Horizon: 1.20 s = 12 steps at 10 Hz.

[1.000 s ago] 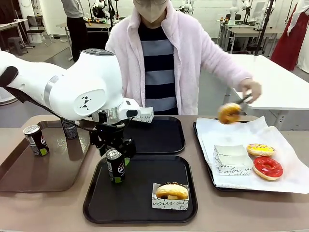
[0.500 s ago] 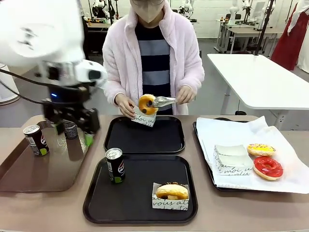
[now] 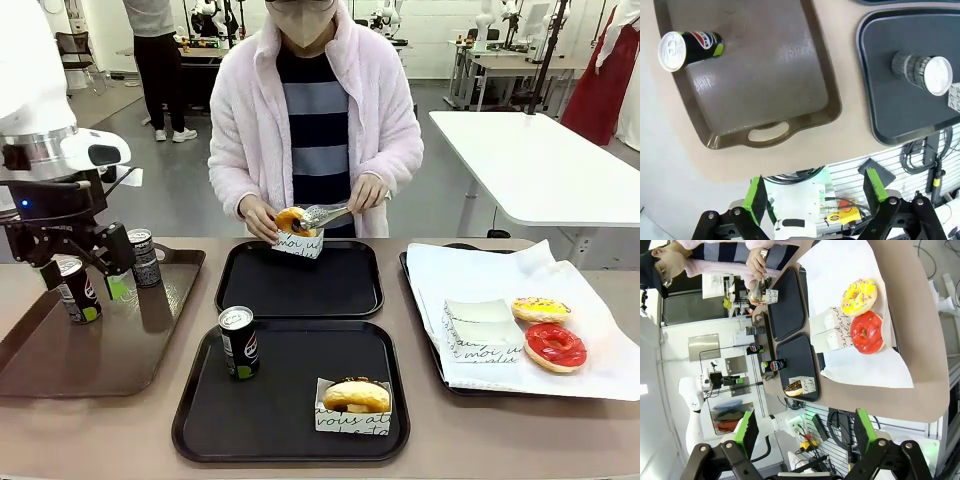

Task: Set up donuts and drinks on trays.
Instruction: Pick up one Pepsi coke from the Handle tray and place it on the Flat Tray without a Pepsi coke.

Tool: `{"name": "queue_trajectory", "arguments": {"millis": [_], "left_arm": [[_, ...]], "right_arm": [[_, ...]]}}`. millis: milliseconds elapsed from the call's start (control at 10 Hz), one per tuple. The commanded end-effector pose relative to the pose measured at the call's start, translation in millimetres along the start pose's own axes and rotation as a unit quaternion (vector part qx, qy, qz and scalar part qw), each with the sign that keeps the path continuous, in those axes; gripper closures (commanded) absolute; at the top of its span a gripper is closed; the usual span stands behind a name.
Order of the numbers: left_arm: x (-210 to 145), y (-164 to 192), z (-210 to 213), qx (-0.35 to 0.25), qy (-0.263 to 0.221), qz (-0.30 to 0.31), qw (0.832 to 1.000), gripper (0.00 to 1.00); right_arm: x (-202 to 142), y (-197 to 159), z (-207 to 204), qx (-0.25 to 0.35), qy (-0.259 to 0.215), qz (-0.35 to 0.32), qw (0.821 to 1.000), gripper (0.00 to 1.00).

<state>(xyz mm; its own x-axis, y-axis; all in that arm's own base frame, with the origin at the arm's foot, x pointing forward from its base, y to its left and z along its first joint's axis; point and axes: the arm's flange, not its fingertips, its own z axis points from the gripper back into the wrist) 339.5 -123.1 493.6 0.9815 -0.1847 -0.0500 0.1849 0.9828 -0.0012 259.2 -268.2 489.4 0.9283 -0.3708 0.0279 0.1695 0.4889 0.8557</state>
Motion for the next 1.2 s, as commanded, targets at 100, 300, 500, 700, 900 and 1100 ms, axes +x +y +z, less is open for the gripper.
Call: {"name": "queue_trajectory", "arguments": {"millis": [100,300,500,700,900,1100], "left_arm": [[0.0,0.0,0.0,0.000,0.000,0.000,1.000,0.00],[0.0,0.0,0.0,0.000,0.000,0.000,1.000,0.00],[1.4,1.5,-2.7,0.002,0.002,0.003,1.000,0.00],[59.6,68.8,-1.2,-0.037,-0.009,0.023,0.999,0.00],[82.3,126.6,-3.8,-0.044,-0.049,0.042,0.997,0.00],[108.2,159.7,-6.6,-0.036,-0.070,0.070,0.994,0.00]], "right_arm": [[0.7,0.9,0.6,0.009,-0.003,0.001,1.000,0.00],[0.7,0.9,0.6,0.009,-0.003,0.001,1.000,0.00],[0.7,0.9,0.6,0.009,-0.003,0.001,1.000,0.00],[0.7,0.9,0.6,0.009,-0.003,0.001,1.000,0.00],[0.7,0.9,0.6,0.009,-0.003,0.001,1.000,0.00],[0.7,0.9,0.6,0.009,-0.003,0.001,1.000,0.00]]}}
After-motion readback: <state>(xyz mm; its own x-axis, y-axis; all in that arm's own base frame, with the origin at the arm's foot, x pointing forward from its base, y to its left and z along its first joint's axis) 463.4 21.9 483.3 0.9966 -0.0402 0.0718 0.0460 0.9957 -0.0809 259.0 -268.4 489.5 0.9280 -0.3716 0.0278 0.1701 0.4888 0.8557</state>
